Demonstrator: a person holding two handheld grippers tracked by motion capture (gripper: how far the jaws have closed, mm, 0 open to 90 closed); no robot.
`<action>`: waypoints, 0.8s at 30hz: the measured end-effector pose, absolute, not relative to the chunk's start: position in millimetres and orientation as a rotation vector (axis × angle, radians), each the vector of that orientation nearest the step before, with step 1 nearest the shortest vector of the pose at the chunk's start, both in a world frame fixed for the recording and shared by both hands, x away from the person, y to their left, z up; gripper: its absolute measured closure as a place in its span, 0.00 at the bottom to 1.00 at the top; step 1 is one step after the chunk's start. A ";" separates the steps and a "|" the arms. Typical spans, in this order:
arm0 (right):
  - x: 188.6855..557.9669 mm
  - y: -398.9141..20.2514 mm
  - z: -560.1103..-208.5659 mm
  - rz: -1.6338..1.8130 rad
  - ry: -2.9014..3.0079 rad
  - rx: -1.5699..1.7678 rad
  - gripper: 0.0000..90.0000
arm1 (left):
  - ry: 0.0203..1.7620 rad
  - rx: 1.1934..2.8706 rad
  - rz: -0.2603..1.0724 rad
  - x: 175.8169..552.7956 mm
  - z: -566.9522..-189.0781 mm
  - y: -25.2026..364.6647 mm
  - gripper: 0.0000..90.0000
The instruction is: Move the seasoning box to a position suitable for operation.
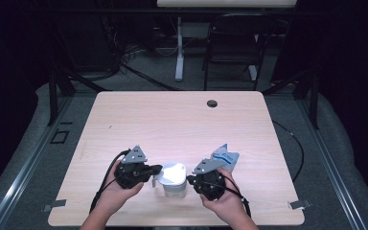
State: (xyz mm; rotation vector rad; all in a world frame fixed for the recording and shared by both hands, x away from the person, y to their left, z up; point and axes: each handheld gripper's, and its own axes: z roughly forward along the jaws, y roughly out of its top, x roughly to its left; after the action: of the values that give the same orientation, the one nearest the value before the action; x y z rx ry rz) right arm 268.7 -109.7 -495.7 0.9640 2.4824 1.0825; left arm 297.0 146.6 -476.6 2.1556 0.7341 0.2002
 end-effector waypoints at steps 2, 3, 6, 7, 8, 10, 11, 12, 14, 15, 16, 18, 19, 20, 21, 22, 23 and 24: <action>268.3 -109.6 -495.6 1.082 2.482 0.962 1.00 | 0.734 2.156 0.201 296.9 -476.6 146.6 1.00; 268.1 -109.5 -495.6 1.080 2.480 0.962 1.00 | 0.735 2.155 0.201 296.9 -476.6 146.5 1.00; 268.1 -109.5 -495.6 1.080 2.480 0.961 1.00 | 0.738 2.150 0.207 296.6 -477.0 146.1 1.00; 268.1 -109.5 -495.6 1.081 2.480 0.963 1.00 | 0.738 2.150 0.207 296.5 -477.0 146.1 1.00; 268.2 -109.5 -495.6 1.081 2.480 0.964 1.00 | 0.739 2.150 0.207 296.5 -477.0 146.1 1.00; 268.1 -109.5 -495.5 1.081 2.480 0.966 1.00 | 0.740 2.149 0.205 296.4 -477.0 146.2 1.00; 268.1 -109.5 -495.4 1.082 2.479 0.966 1.00 | 0.741 2.153 0.198 296.4 -476.7 146.5 1.00; 268.2 -109.5 -495.5 1.085 2.477 0.963 1.00 | 0.742 2.151 0.196 296.3 -476.7 146.5 0.99; 268.3 -109.7 -495.2 1.092 2.476 0.965 1.00 | 0.743 2.147 0.203 296.1 -477.1 146.1 0.99; 268.4 -109.9 -494.9 1.099 2.477 0.968 1.00 | 0.743 2.148 0.204 296.0 -477.1 145.9 0.99; 268.3 -109.8 -494.6 1.106 2.476 0.971 1.00 | 0.743 2.148 0.206 295.9 -477.1 145.8 0.98; 268.0 -109.5 -494.2 1.112 2.476 0.969 1.00 | 0.743 2.148 0.208 295.7 -477.1 145.6 0.98; 267.9 -109.5 -493.8 1.106 2.479 0.966 1.00 | 0.744 2.148 0.208 295.7 -477.1 145.7 0.98; 267.8 -109.4 -493.8 1.108 2.478 0.965 1.00 | 0.744 2.147 0.207 295.7 -477.2 145.7 0.98; 267.7 -109.3 -493.8 1.107 2.476 0.967 1.00 | 0.744 2.147 0.208 295.7 -477.2 145.7 0.98; 267.7 -109.3 -493.8 1.108 2.477 0.966 1.00 | 0.744 2.147 0.209 295.6 -477.1 145.6 0.98; 267.7 -109.3 -493.7 1.108 2.478 0.966 1.00 | 0.744 2.147 0.209 295.6 -477.2 145.7 0.98; 267.4 -109.0 -494.0 1.116 2.471 0.971 1.00 | 0.744 2.147 0.209 295.5 -477.2 145.7 0.98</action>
State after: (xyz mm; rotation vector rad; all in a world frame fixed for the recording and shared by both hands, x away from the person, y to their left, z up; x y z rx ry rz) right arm 267.4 -109.0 -494.0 0.9711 2.4709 1.1164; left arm 295.5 145.7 -477.2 2.1468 0.7441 0.2089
